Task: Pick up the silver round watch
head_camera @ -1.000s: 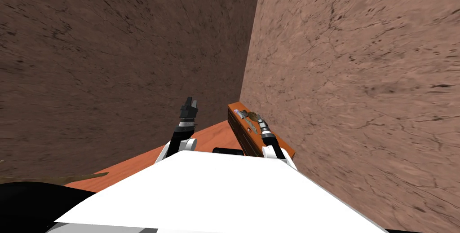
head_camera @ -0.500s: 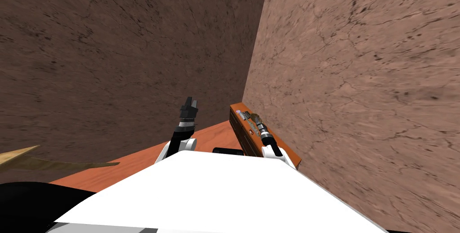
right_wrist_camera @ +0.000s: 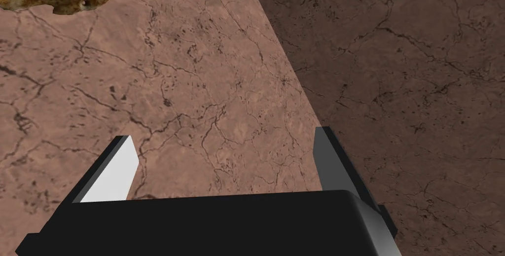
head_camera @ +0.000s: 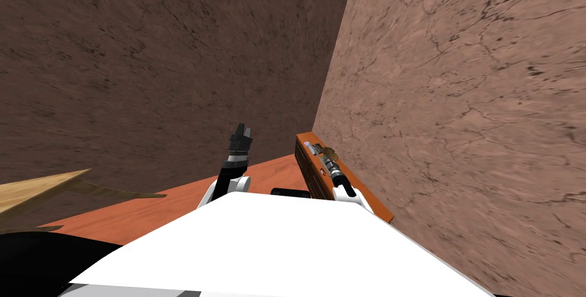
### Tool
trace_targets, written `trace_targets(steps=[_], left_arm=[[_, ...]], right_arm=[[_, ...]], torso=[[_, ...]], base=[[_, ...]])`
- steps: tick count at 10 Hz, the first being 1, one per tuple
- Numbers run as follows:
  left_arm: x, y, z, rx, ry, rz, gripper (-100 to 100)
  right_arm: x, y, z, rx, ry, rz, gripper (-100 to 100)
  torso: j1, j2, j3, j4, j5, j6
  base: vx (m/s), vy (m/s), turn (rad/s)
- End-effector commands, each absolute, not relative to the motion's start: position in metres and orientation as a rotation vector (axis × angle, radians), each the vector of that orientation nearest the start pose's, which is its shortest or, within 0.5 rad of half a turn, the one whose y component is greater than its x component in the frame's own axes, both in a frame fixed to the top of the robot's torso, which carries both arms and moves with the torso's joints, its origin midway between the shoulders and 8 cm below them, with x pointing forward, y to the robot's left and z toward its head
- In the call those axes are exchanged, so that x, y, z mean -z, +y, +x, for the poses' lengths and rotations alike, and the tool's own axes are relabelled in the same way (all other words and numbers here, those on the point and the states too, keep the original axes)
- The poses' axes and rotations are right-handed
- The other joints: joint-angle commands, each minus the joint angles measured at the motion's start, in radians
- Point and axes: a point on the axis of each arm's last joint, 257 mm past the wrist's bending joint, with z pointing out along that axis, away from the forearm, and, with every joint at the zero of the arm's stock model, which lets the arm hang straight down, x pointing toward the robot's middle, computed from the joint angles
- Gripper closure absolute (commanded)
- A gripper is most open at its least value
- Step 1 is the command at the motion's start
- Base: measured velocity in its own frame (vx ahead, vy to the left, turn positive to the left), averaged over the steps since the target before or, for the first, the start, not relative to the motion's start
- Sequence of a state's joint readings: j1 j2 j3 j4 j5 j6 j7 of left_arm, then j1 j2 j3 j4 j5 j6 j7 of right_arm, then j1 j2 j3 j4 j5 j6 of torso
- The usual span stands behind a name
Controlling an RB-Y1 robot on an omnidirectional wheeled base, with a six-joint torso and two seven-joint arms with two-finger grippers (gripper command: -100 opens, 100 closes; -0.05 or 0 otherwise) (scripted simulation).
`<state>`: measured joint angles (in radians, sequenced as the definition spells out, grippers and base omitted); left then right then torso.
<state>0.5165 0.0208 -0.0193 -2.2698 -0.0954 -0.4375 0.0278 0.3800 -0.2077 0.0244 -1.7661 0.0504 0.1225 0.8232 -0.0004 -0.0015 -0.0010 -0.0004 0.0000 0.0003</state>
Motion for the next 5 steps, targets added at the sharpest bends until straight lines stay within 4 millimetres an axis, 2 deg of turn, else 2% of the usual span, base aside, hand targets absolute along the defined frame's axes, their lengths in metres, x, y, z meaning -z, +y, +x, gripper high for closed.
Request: trace_targets(steps=[1,2,3,4,5], left_arm=[[-0.001,0.265,0.357,1.259,0.738,-0.668,0],[-0.001,0.265,0.357,1.259,0.738,-0.668,0],[-0.001,0.265,0.357,1.259,0.738,-0.668,0],[-0.001,0.265,0.357,1.259,0.738,-0.668,0],[-0.001,0.265,0.357,1.259,0.738,-0.668,0]], right_arm=[[0.341,-0.322,0.417,-0.219,1.834,0.503,-100],[0.362,-0.326,0.412,-0.173,1.900,0.486,-100],[0.362,-0.326,0.412,-0.158,1.906,0.466,-100],[0.383,-0.329,0.406,-0.111,1.973,0.444,-100],[0.383,-0.329,0.406,-0.099,1.977,0.425,-100]], torso=[[0.000,0.000,0.000,0.000,0.000,0.000],[0.000,0.000,0.000,0.000,0.000,0.001],[0.000,0.000,0.000,0.000,0.000,0.000],[0.000,0.000,0.000,0.000,0.000,0.001],[-0.001,0.000,0.000,0.000,0.000,0.000]], base=[[0.013,-0.022,0.086],[0.015,-0.022,0.174],[0.016,-0.024,0.096],[0.017,-0.026,0.157],[0.013,-0.024,0.083]])
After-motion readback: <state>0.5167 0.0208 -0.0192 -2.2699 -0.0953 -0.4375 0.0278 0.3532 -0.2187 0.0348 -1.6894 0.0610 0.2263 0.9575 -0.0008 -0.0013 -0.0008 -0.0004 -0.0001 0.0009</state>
